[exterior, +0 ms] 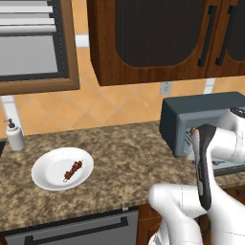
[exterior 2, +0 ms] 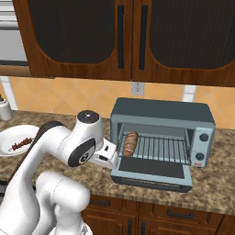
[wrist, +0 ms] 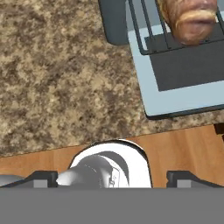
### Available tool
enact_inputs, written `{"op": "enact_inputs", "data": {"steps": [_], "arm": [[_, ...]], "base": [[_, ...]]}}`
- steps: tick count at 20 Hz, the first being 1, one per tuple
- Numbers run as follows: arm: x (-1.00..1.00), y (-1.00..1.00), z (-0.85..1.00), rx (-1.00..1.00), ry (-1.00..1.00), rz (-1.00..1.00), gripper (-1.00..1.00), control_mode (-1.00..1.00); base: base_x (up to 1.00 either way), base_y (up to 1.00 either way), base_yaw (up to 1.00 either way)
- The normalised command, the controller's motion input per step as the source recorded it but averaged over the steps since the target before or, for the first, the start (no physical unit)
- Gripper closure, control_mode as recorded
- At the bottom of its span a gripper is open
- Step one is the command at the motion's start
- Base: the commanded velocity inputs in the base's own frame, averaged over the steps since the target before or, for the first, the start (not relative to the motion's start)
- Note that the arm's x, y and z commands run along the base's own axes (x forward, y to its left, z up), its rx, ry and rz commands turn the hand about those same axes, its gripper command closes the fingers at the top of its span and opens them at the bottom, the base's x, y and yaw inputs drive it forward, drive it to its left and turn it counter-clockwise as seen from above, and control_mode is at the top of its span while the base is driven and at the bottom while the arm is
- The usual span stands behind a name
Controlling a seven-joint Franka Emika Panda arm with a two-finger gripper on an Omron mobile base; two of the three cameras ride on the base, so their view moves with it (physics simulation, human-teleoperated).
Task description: Pick up the kebab skewer and baguette bread, and place them inside the toaster oven. Close the toaster oven door and start by setting the timer.
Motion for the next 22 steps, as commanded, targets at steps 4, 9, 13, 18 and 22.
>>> {"op": "enact_inputs", "data": {"steps": [4, 9, 13, 18, 22], "arm": [[-0.05, 1.00, 0.00, 0.00, 0.00, -0.05, -1.00, -1.00], [0.00, 1.00, 0.08, 0.00, 0.00, 0.00, -1.00, -1.00], [0.00, 1.00, 0.02, 0.00, 0.00, 0.00, -1.00, -1.00], [0.05, 1.00, -0.13, -0.02, 0.00, 0.00, -1.00, -1.00], [0.14, 1.00, -0.11, -0.01, -0.01, 0.00, -1.00, -1.00]], "base": [[0.00, 0.00, 0.00], [0.00, 0.00, 0.00], [0.00, 0.00, 0.00], [0.00, 0.00, 0.00], [0.00, 0.00, 0.00]]}}
